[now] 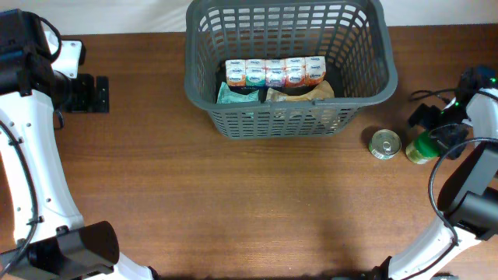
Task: Pack container
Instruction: 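Reach the right gripper to the green-lidded jar and grasp it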
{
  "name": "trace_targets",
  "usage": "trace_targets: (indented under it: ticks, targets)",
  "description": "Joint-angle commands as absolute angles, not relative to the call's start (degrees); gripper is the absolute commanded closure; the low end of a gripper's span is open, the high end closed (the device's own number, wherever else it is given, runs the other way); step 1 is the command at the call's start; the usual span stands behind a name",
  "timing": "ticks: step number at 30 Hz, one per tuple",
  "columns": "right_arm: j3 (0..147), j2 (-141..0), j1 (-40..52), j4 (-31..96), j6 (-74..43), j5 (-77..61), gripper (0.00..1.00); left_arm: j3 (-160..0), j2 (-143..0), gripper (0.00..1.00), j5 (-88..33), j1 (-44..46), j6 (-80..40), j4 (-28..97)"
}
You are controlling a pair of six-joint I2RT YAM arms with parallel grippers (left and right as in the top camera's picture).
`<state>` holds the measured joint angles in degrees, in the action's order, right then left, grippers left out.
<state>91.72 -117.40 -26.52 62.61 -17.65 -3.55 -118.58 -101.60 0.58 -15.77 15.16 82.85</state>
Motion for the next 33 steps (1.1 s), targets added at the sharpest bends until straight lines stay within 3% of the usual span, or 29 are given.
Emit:
trace_targets:
  ticks: [1,11,21,25,33]
  targets:
    - [88.82,-117.6,-25.54,60.1,-18.5,-4.25,0.01,-118.21,-101.14,0.01,-0.08,-15.92,14.46,82.74]
    - [87.94,-117.6,-25.61,59.55,-20.08,-1.45,0.0,-118.21,-101.14,0.01,-0.08,-15.92,14.46,82.74]
    - [87.61,-117.6,-25.61,60.97,-23.03,1.76,0.07,-118.21,-101.14,0.01,-0.08,-15.92,14.46,82.74]
    - [87.53,-117.6,-25.61,60.86,-23.03,1.78,0.19,-118.21,-101.14,0.01,-0.08,-15.92,14.46,82.74]
    - [87.53,-117.6,-25.61,60.88,-23.05,1.78,0.26,-118.21,-101.14,0.01,-0.08,-15.92,14.46,82.74]
